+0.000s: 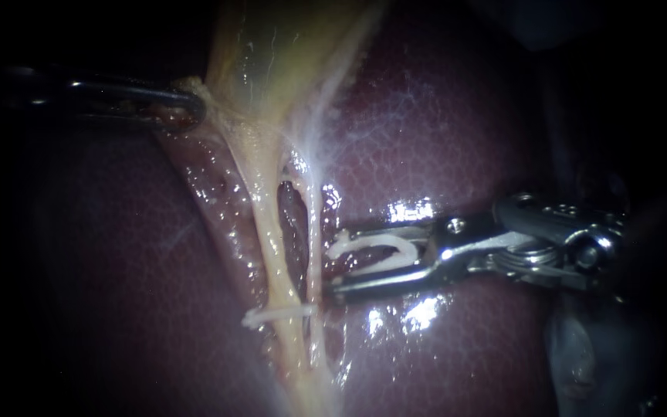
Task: Clipping second clip left tube
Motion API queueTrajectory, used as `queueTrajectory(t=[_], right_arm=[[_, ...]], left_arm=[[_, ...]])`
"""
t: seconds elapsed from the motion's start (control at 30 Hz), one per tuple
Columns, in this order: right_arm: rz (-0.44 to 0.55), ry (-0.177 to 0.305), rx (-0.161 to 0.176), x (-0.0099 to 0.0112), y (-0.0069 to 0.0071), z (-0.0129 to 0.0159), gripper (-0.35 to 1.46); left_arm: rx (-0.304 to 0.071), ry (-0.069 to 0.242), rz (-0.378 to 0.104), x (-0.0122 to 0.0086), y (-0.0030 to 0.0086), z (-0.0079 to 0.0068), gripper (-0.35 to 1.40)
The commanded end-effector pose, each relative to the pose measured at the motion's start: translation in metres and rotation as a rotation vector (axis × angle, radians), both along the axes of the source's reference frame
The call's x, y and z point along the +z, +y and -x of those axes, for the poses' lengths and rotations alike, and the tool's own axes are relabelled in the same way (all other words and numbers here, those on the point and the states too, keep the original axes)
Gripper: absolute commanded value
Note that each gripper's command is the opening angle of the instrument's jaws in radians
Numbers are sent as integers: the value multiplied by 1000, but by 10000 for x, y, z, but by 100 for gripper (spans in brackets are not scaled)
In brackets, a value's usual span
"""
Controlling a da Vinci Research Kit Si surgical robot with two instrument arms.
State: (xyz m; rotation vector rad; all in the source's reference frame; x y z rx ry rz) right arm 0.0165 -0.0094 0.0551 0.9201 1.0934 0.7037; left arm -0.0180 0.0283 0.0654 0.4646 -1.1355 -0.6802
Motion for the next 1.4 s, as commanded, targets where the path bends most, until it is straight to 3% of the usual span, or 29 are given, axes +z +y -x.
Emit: queueTrajectory(t=[0.03, 0.43, 0.83, 1.2, 1.4], right_arm=[[-9, -1, -1, 2, -1, -2, 45], [-66, -14, -10, 44, -21, -22, 45], [-92, -16, -28, 87, -26, -30, 46], [-132, 48, -53, 85, -26, -52, 46], [-152, 82, -47, 80, -27, -61, 46]], left_arm=[[0, 0, 0, 0, 0, 0, -35], [-1, 1, 1, 1, -1, 1, -35], [-1, 1, 1, 2, -1, 1, -35], [0, 1, 2, 3, -1, 1, -35], [0, 1, 2, 3, -1, 1, -35]])
